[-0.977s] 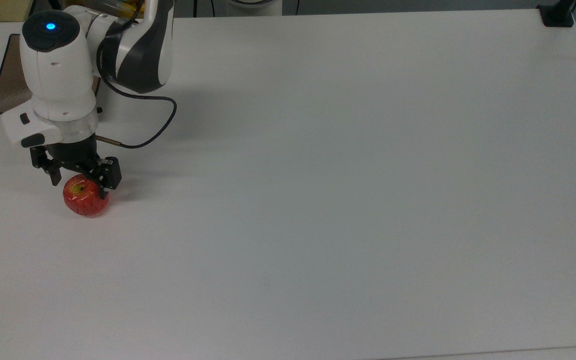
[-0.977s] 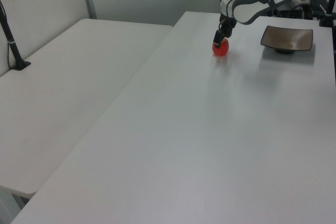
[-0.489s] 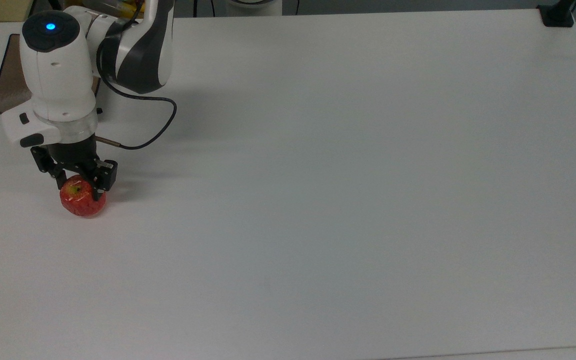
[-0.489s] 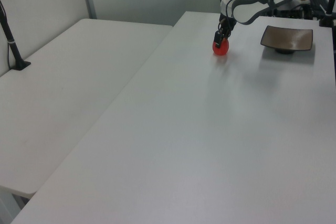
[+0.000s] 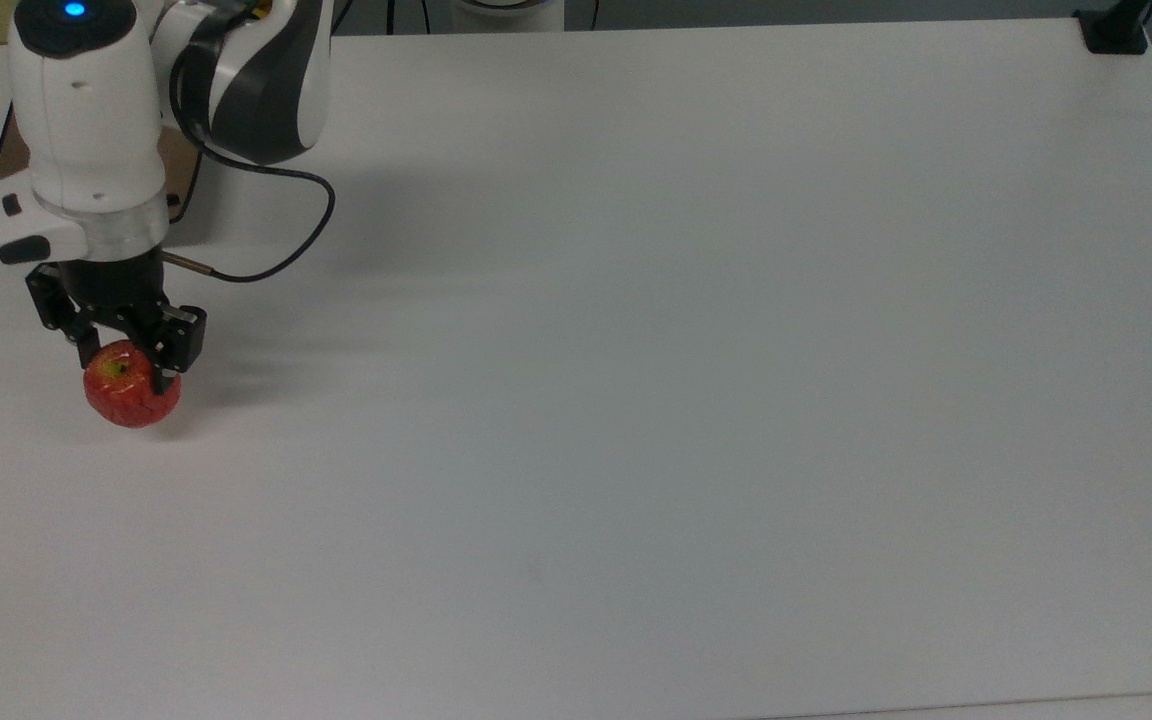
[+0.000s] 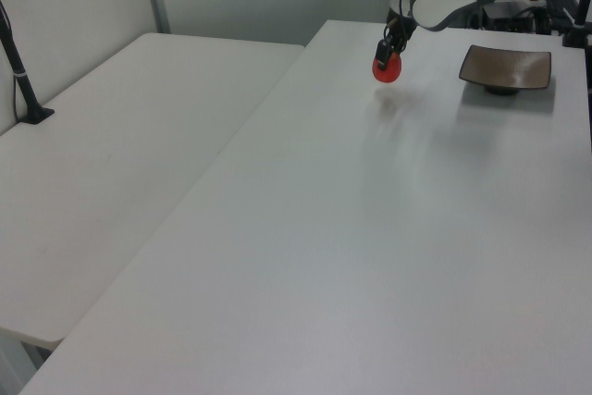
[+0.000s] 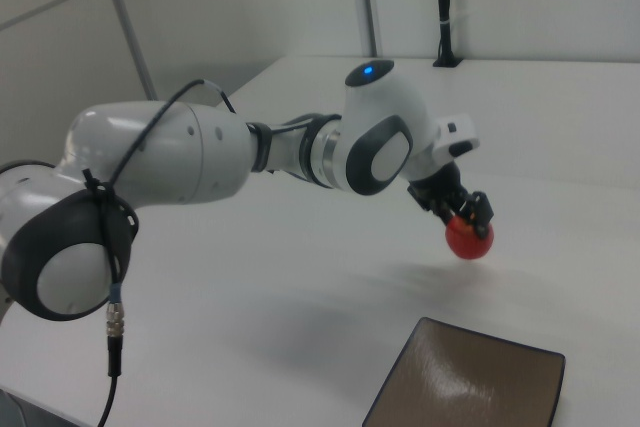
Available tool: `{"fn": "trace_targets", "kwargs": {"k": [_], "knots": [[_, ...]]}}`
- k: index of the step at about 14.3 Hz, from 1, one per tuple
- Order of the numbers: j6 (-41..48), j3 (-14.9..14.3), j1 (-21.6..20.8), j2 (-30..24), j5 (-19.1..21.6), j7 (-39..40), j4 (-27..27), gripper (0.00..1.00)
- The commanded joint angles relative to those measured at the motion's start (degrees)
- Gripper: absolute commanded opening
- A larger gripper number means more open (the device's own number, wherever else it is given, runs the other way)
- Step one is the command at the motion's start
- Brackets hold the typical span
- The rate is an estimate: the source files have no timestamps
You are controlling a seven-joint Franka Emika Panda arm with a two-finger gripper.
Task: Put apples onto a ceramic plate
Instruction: 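Lift the apple and carry it over the brown square plate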
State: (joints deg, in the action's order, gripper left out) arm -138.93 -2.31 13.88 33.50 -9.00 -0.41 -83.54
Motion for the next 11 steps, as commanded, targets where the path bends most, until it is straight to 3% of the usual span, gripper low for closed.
{"fn": "trace_targets", "kwargs": {"k": [1,3,8,11], "knots": [[0.1,-0.1,0.5,-6.9,-1.0,0.1,-5.6,0.47],[0.2,-0.1,0.8,-9.8,-1.0,2.4,-8.8,0.47],[12.4,-0.1,5.1,-18.4,-0.1,23.4,-15.0,0.47],[12.9,-0.1,7.2,-23.1,0.0,30.5,-20.2,0.48]]}}
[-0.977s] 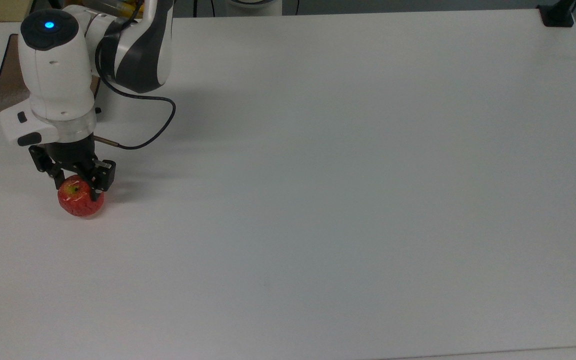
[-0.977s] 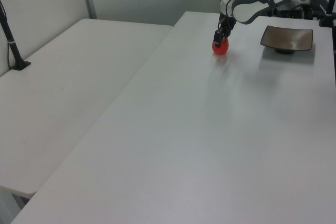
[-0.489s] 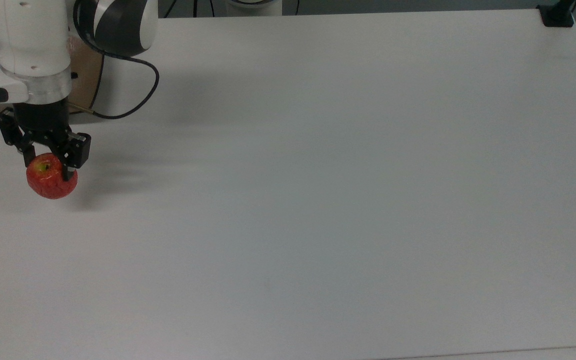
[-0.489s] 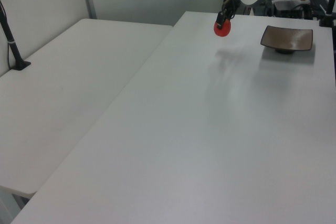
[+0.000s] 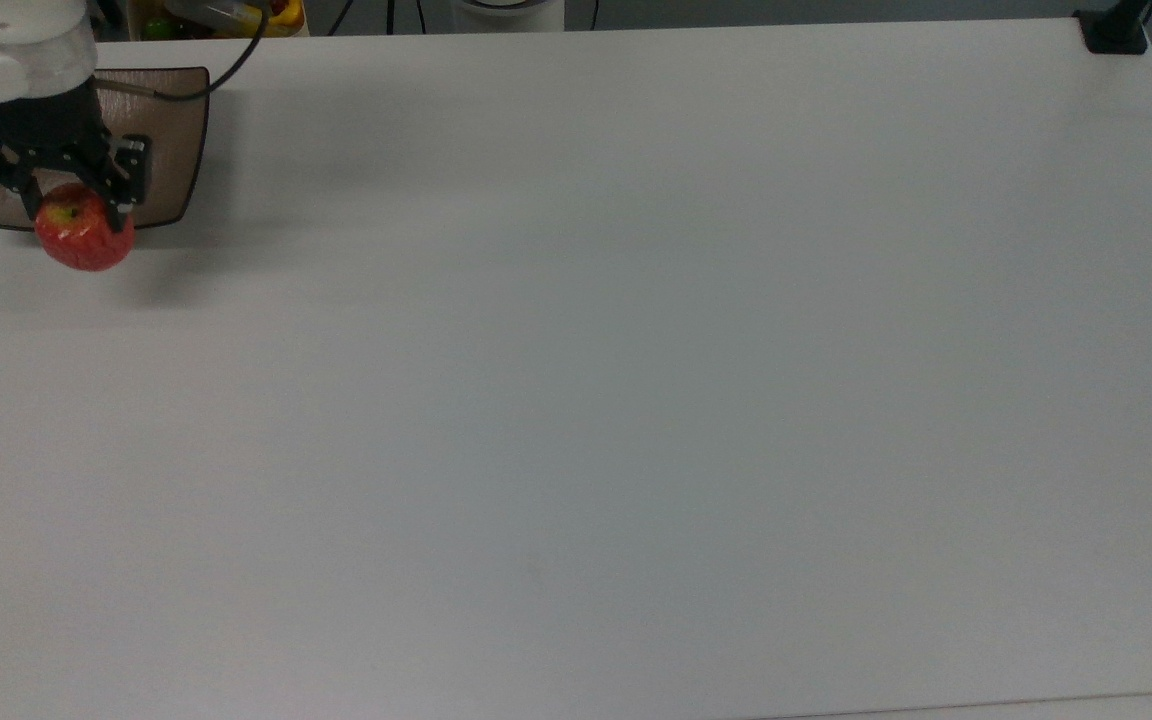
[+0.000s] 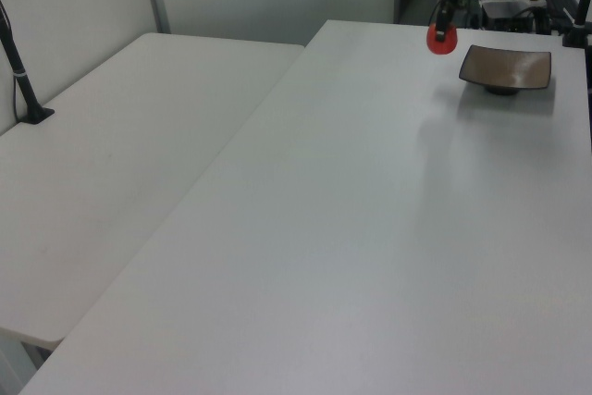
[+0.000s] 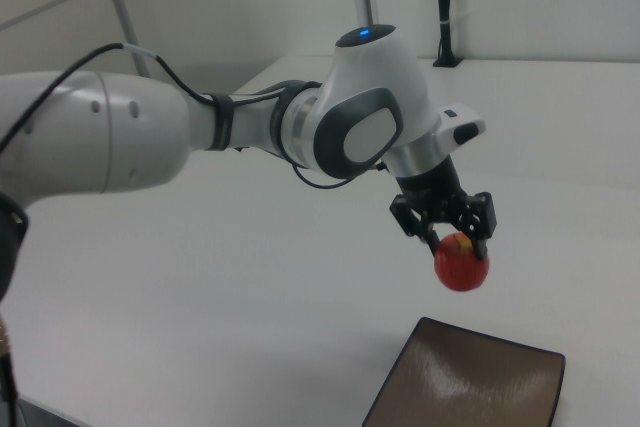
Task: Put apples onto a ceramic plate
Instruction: 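Lift the apple and carry it over the brown square plate, then lower the apple onto the plate and open the gripper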
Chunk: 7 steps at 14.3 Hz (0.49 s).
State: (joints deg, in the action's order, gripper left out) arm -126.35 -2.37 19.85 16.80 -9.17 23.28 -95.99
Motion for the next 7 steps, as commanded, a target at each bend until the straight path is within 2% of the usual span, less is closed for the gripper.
{"fn": "trace_targets", "kwargs": {"k": [1,5,7], "knots": [[0.4,0.0,1.9,-6.8,0.2,9.6,-8.6,0.48],[0.1,-0.3,4.6,-7.2,-0.1,18.1,-11.6,0.50],[-1.1,-0.3,6.9,-7.1,0.0,26.0,-12.5,0.52]]}}
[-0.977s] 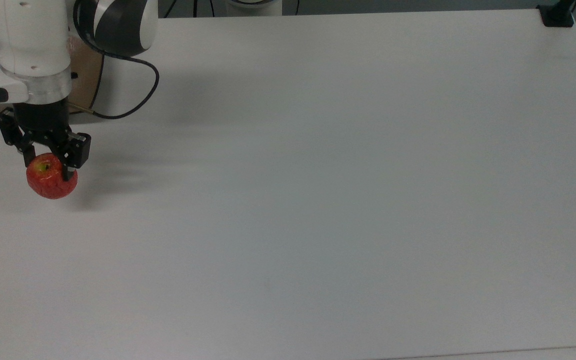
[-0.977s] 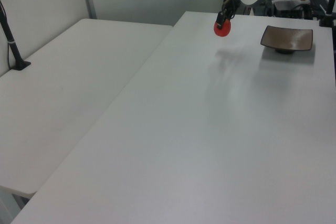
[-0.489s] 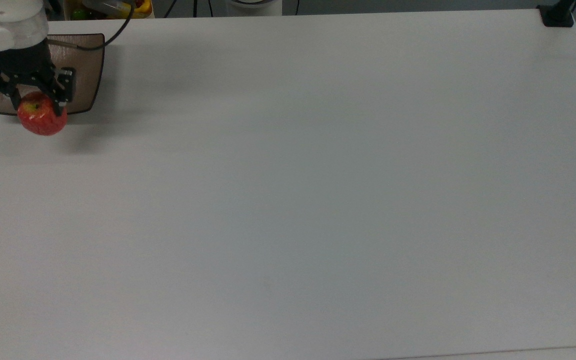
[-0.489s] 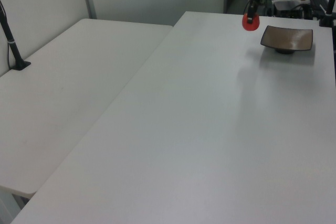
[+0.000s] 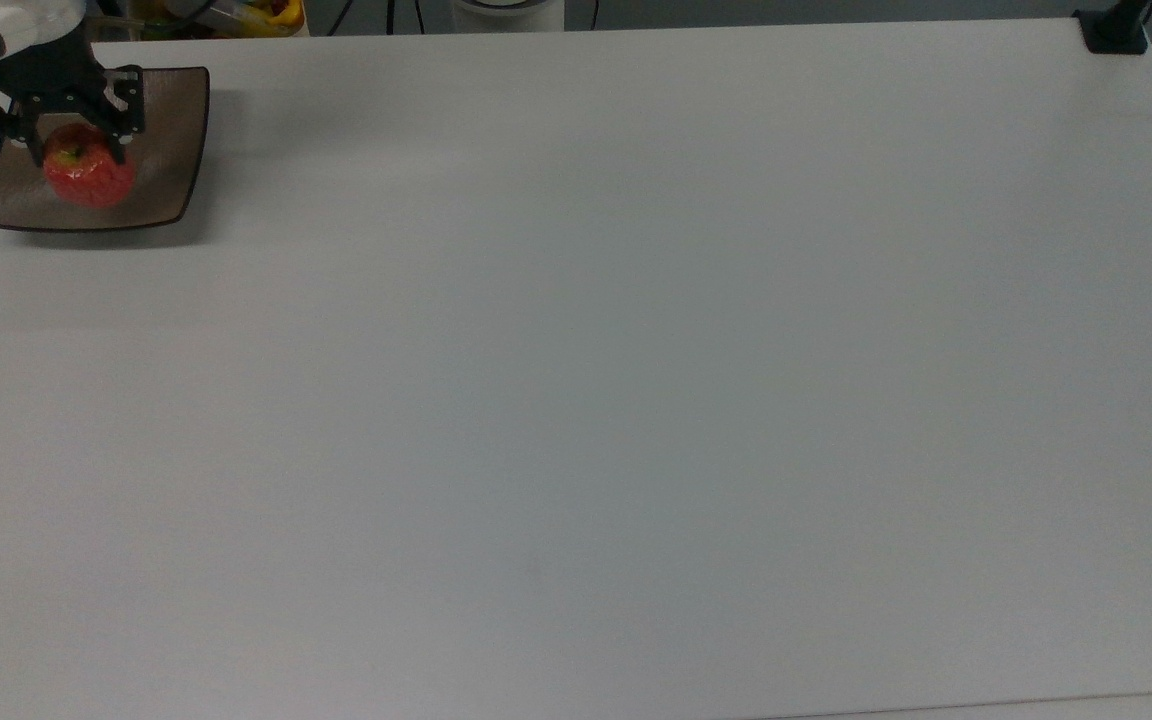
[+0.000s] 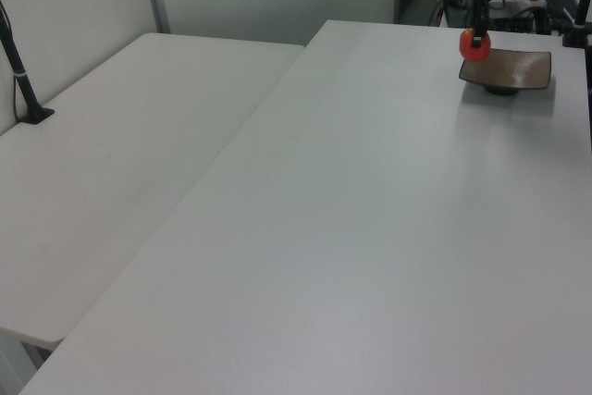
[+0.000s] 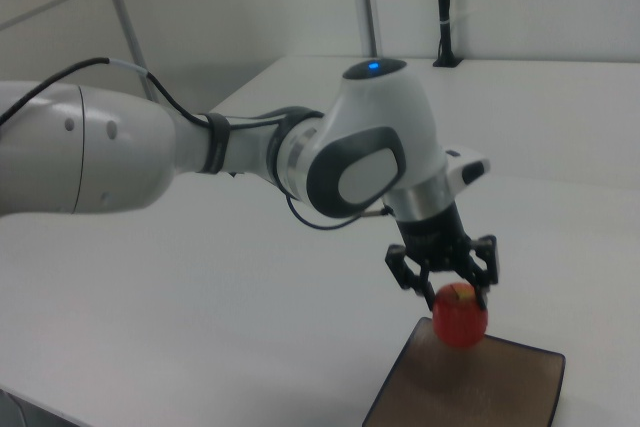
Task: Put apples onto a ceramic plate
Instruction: 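Lower the apple onto the plate and open the gripper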
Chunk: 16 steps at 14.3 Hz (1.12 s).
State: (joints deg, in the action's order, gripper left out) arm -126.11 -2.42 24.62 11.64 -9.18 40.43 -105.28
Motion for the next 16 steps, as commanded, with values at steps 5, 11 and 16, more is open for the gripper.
{"fn": "trace_targets", "kwargs": {"k": [5,11,16], "knots": [[-1.5,-0.2,2.7,-1.8,-0.7,12.8,-5.1,0.52],[-1.1,-0.2,2.7,-0.3,-4.2,15.5,-5.7,0.55],[-0.9,-0.2,2.5,0.3,-4.5,15.4,-5.3,1.00]]}}
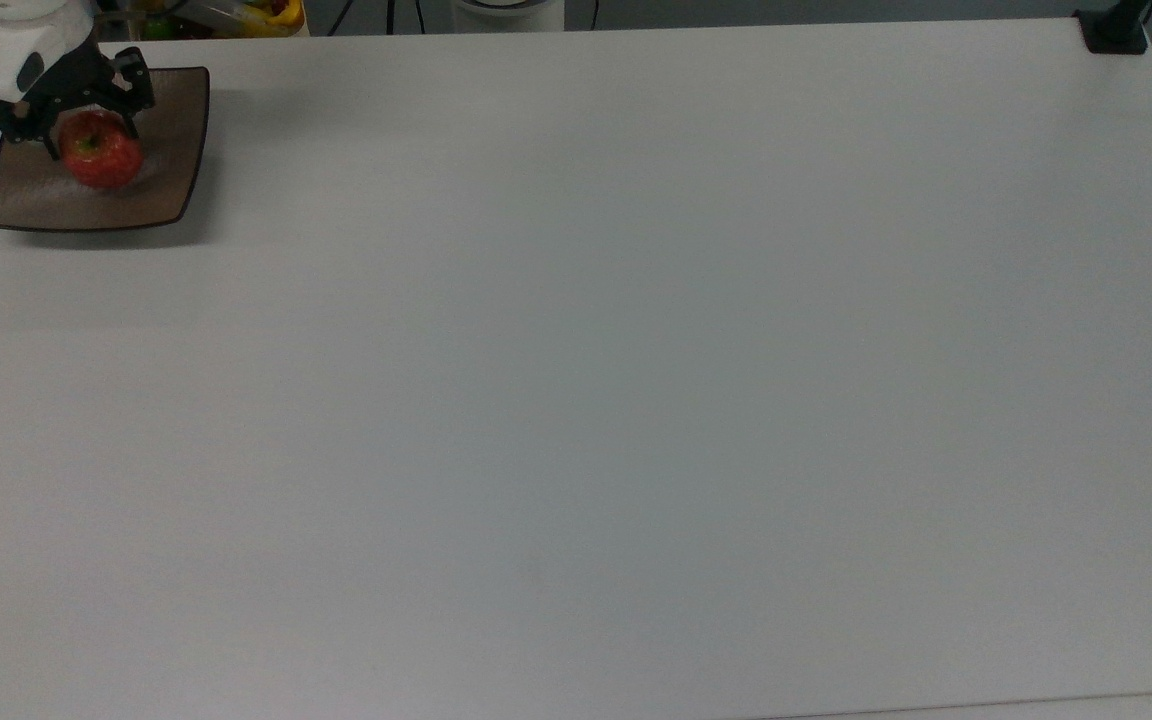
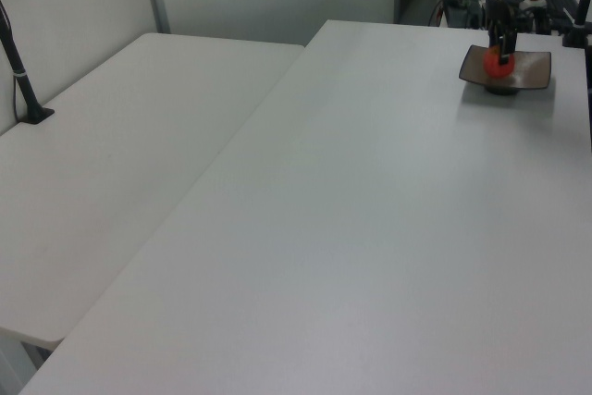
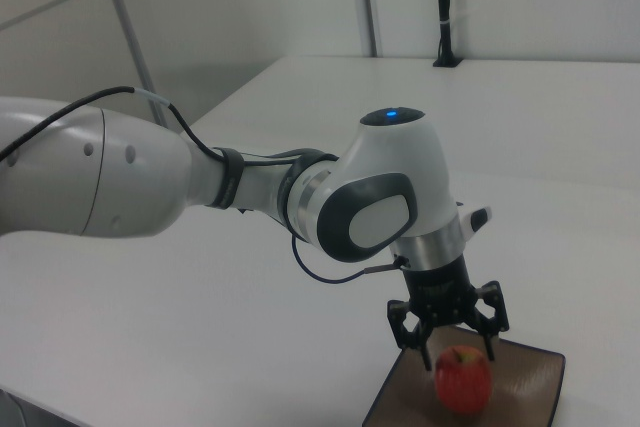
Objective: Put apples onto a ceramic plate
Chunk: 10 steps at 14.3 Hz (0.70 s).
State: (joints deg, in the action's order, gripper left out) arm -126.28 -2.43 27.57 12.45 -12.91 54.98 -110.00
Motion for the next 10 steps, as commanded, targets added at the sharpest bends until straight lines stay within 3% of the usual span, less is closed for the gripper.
{"fn": "trace_targets", "kwargs": {"k": [1,10], "knots": [[-0.7,-0.2,-0.4,-0.6,-0.8,0.8,-0.6,1.00],[-0.5,-0.2,-1.0,-1.3,0.0,-2.1,0.6,1.00]]}}
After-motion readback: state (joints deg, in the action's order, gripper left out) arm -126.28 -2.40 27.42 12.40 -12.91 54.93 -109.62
